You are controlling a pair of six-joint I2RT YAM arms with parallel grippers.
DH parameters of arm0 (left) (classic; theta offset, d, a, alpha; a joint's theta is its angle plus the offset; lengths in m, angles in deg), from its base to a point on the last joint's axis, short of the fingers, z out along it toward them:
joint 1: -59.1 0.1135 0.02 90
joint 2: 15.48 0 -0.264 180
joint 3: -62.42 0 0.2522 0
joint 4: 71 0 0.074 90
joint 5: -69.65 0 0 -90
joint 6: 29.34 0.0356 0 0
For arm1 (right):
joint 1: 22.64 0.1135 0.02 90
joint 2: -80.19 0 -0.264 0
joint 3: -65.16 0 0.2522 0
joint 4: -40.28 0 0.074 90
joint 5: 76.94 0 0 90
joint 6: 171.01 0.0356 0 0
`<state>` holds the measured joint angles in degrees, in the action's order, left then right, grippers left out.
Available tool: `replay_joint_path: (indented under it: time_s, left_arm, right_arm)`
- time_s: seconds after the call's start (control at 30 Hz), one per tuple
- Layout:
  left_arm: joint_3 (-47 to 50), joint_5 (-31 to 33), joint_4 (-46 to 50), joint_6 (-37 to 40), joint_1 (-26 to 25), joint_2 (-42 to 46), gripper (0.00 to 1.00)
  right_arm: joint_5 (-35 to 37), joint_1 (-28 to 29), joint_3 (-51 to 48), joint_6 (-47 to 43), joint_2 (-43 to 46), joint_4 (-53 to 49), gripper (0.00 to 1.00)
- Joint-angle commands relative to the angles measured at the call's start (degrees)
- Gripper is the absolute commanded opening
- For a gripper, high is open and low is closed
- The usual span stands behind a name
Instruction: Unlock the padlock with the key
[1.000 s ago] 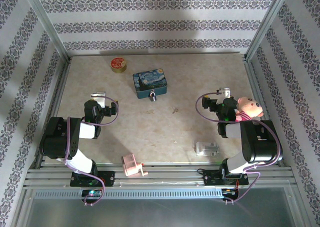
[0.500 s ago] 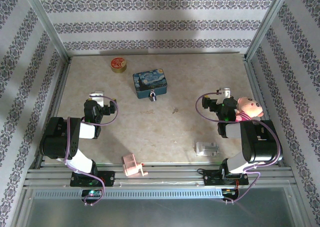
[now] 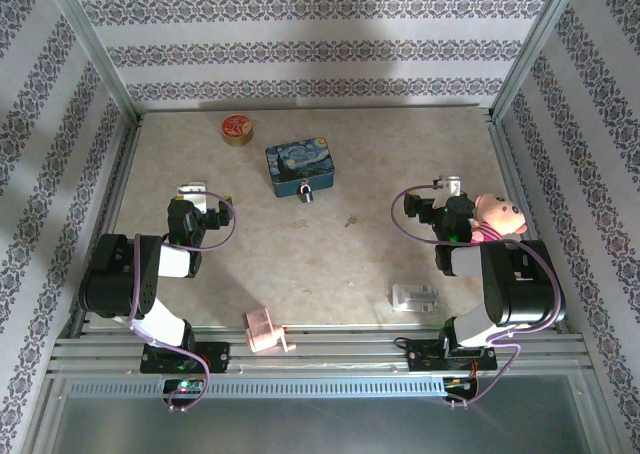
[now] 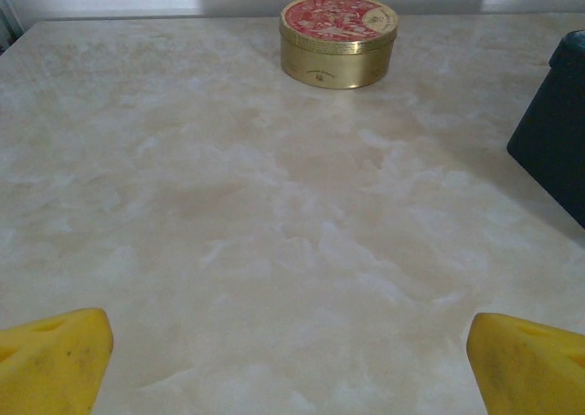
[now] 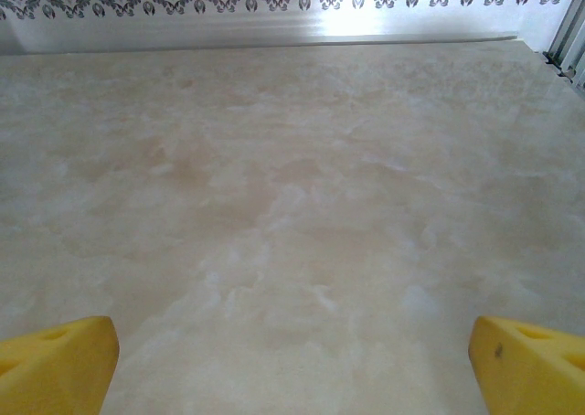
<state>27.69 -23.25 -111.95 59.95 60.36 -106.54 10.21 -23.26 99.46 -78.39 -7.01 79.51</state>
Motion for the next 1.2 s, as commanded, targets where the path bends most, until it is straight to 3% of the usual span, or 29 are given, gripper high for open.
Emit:
replay_joint_path:
  time_s: [0.0, 0.23, 0.37, 0.67, 0.83, 1.17]
  left_arm:
    - [0.1, 0.3, -2.2, -1.1, 0.7, -0.1, 0.99]
    - [-0.4, 0.4, -1.1, -1.1, 0.7, 0.2, 0.99]
    - [0.1, 3.1, 4.2, -2.0, 0.7, 7.2, 0.99]
    - [-0.8, 6.1, 20.2, -7.8, 0.6, 26.9, 0.99]
    - [-3.3, 4.2, 32.0, -13.7, 0.1, 33.6, 0.99]
    - [-2.1, 1.2, 36.5, -25.9, -5.0, 39.6, 0.99]
  right_arm:
    - [-0.4, -0.1, 0.9, -0.2, -0.6, 1.8, 0.98]
    - [2.3, -0.1, 1.1, 0.6, 1.8, -0.4, 0.98]
    - [4.3, 0.1, 1.2, 1.0, 8.9, -7.0, 0.98]
    - [11.9, 1.4, 7.9, 9.4, 27.8, -38.8, 0.98]
    - [17.4, 8.1, 13.6, 12.4, 31.8, -56.9, 0.98]
    - [31.6, 28.8, 24.8, 19.2, 23.2, -76.8, 0.95]
